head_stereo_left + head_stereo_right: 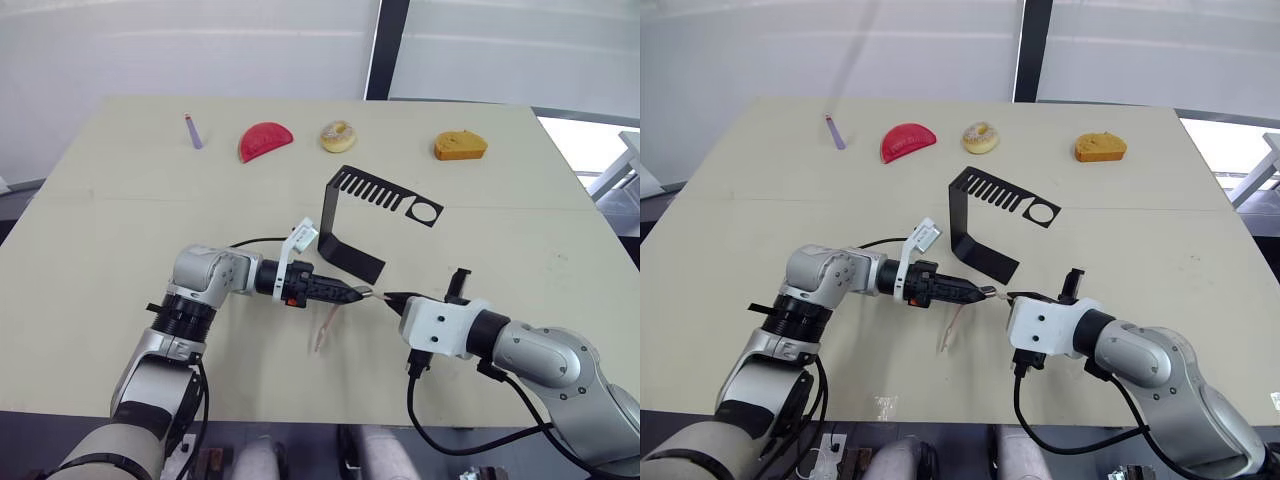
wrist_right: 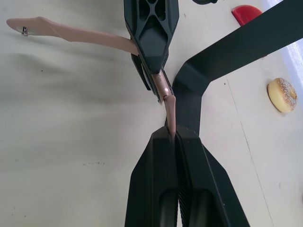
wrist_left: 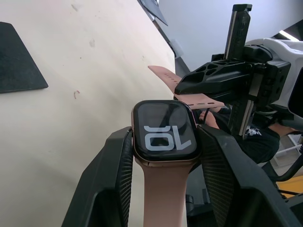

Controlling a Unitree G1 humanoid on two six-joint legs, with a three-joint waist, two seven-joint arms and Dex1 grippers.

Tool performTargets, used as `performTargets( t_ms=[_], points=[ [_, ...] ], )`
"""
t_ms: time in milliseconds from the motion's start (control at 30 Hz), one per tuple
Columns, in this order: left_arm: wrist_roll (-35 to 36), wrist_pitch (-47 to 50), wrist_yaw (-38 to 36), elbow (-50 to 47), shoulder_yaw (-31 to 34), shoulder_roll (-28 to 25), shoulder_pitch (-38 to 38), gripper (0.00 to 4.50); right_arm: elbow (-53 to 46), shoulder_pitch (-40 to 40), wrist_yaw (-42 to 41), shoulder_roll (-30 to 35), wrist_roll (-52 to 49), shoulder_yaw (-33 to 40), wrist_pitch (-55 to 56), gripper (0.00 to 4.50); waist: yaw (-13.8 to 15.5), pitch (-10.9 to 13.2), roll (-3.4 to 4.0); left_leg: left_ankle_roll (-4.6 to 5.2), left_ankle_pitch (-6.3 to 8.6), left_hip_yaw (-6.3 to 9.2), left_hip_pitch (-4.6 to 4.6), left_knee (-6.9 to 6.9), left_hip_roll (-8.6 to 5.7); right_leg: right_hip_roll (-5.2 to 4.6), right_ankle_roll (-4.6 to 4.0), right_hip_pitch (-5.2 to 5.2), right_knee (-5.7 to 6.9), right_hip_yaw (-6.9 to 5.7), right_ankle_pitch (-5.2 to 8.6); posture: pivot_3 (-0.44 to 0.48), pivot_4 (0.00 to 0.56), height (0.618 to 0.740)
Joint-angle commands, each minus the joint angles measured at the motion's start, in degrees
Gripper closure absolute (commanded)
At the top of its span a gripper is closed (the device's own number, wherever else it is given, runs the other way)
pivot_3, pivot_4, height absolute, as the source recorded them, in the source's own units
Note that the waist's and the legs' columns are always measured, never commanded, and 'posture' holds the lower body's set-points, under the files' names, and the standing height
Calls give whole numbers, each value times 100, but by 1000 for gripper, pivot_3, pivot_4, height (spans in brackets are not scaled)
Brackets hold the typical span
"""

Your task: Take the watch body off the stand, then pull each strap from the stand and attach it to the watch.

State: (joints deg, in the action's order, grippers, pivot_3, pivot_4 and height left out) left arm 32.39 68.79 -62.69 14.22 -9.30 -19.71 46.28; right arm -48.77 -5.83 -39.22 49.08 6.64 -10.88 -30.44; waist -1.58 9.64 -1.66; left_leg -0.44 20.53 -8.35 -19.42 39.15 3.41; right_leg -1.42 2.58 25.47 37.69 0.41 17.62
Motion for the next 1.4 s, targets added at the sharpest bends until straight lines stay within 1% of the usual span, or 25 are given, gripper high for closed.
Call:
performTargets(
  t_ms=[33,467,1400],
  points=[
    [259,36,-12,-241,73,131,88,2914,-163,-69,-114,-57,-47,-11,51,4500,1,0,0,0,0,0,0,0,0,0,0,0,0,0,0,0,150,737],
    [318,95,-27,-449,0,115,32,2914,24,-242,-126,-114,47,-33,28,4500,-2,0,0,0,0,0,1,0,0,0,0,0,1,1,0,0,150,737],
    [435,217,96,-608,72,209,39,2914,103,-415,-164,-137,77,-145,-67,4500,-2,0,0,0,0,0,1,0,0,-1,0,0,2,1,0,0,150,737]
  ],
)
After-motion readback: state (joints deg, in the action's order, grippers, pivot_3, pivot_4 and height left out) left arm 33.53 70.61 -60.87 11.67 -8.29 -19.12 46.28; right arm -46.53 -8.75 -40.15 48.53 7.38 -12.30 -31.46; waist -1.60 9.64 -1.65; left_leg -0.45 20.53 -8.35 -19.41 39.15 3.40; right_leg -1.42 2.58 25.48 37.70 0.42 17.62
